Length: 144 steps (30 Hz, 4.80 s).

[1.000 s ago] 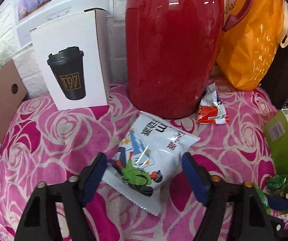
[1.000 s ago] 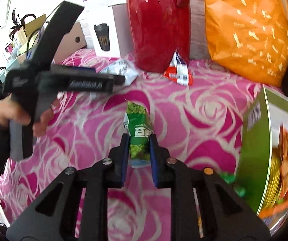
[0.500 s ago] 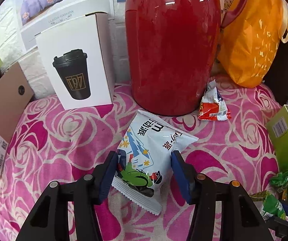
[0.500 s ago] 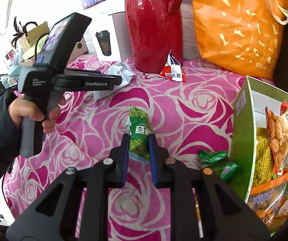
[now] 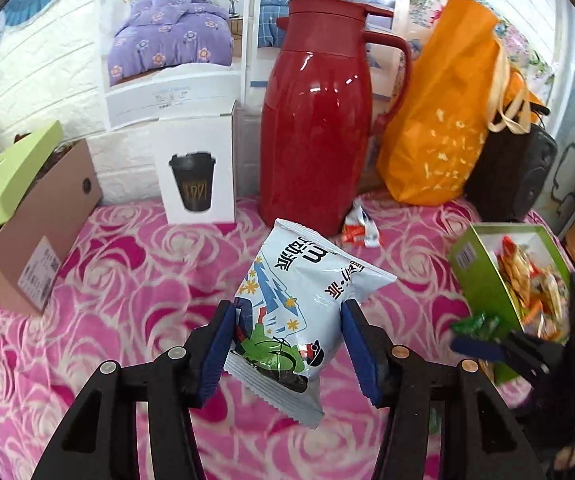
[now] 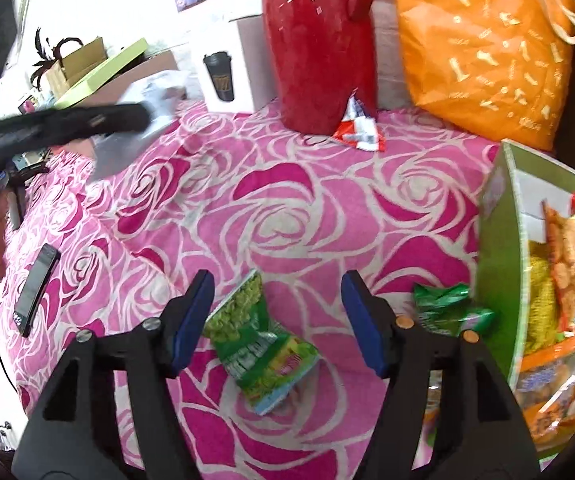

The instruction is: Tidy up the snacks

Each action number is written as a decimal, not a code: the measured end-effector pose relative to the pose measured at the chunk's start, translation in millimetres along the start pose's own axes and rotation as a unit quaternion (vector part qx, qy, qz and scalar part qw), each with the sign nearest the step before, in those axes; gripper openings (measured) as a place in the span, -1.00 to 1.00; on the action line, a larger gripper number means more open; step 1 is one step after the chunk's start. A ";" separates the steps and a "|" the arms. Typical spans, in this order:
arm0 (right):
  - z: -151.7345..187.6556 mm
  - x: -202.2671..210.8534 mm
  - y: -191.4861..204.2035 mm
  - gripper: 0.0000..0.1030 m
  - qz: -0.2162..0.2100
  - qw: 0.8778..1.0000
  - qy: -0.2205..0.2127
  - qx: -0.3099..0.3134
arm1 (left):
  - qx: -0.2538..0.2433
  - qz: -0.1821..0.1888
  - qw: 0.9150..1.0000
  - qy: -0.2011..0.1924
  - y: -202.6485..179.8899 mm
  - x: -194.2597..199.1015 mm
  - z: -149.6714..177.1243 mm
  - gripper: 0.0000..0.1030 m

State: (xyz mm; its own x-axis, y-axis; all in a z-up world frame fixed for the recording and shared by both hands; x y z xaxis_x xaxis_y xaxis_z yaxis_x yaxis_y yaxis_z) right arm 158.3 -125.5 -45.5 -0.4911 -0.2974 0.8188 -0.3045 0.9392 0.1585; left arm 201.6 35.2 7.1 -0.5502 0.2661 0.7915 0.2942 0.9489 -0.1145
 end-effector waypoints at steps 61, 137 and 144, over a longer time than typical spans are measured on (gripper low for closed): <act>123.1 186.2 -203.5 -0.18 0.161 0.949 -0.156 -0.222 | -0.177 0.125 0.975 0.059 -302.7 -53.8 -4.9 0.07; 110.7 120.7 -88.0 0.79 0.125 0.984 -0.073 -0.107 | -0.117 0.157 0.974 0.113 -200.7 -99.9 54.1 -0.25; 107.3 118.2 -92.2 0.36 0.116 0.984 -0.070 -0.116 | -0.109 0.172 0.972 0.122 -199.6 -106.8 52.6 -0.68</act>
State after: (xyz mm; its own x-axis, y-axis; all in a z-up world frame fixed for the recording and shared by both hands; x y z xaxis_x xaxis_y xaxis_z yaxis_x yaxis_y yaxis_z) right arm 40.7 -265.7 -22.6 -0.6379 -0.0753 0.7664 0.0159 0.9937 0.1109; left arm 160.5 -173.6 -86.2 -0.1967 0.4877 0.8506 0.6002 0.7459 -0.2888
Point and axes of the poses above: each gripper's, at about its wrist camera, not at the fingertips, and x roughly against the way its jaws point, y to its left, z to its underside, the point moved 2 cm from there along -x, roughly the way its jaws point, and after that the axes turned 6 degrees about y, right-handed, at the moved point
